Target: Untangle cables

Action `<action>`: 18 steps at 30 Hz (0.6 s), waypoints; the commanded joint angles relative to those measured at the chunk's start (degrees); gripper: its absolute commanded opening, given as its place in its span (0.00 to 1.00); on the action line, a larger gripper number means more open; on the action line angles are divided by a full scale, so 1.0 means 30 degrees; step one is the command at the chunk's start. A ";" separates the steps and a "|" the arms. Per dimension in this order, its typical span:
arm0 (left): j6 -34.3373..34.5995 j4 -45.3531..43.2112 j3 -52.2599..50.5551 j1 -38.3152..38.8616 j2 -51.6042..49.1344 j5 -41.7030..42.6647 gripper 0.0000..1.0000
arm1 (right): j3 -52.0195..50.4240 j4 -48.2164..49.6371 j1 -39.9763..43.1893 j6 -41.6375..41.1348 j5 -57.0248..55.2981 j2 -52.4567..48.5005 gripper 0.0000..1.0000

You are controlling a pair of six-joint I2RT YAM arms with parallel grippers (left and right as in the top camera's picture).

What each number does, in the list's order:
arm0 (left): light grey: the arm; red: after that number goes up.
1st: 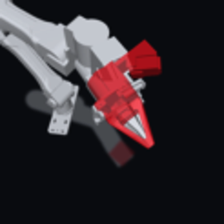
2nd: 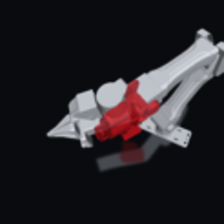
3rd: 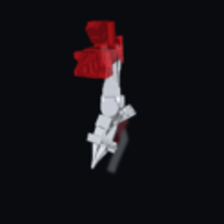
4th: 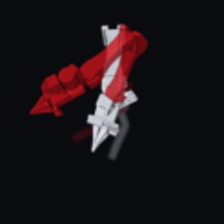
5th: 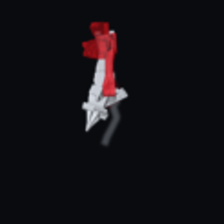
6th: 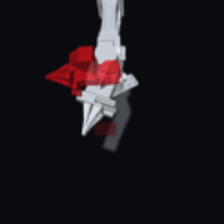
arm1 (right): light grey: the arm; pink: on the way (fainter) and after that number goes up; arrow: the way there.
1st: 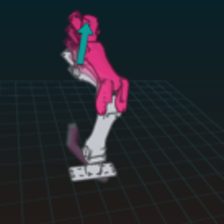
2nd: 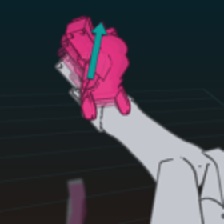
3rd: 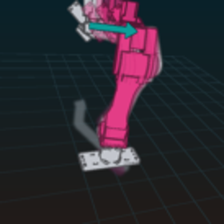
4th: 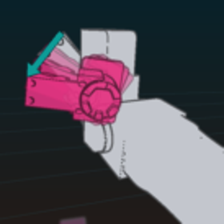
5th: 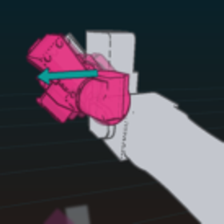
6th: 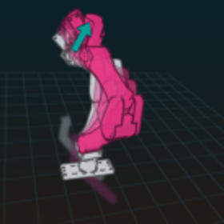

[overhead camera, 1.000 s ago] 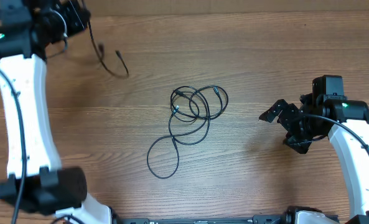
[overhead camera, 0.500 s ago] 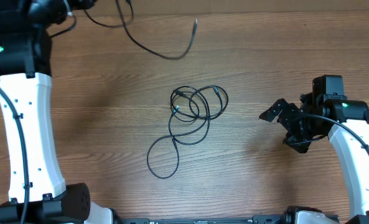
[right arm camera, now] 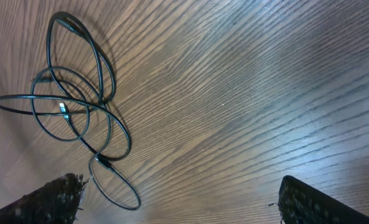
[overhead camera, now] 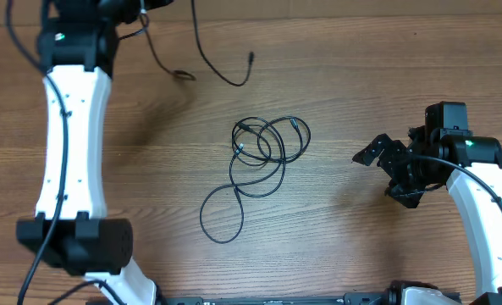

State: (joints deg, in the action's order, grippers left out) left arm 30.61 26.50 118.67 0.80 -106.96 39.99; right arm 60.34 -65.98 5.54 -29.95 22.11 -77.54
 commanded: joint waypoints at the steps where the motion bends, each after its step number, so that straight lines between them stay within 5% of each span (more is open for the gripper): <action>1: 0.0590 -0.0597 0.0226 0.0087 -0.0707 -0.1027 0.04 | -0.0095 0.0051 -0.0066 0.0022 0.0007 0.0015 1.00; 18: 0.0510 -0.0772 0.0226 -0.1625 -0.3322 -0.4000 0.04 | -0.0095 -0.0175 -0.0066 0.0015 -0.0197 0.0015 1.00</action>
State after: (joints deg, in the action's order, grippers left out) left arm 31.88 24.38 118.67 -1.08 -115.18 30.15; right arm 60.34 -66.57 5.54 -30.00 22.06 -77.54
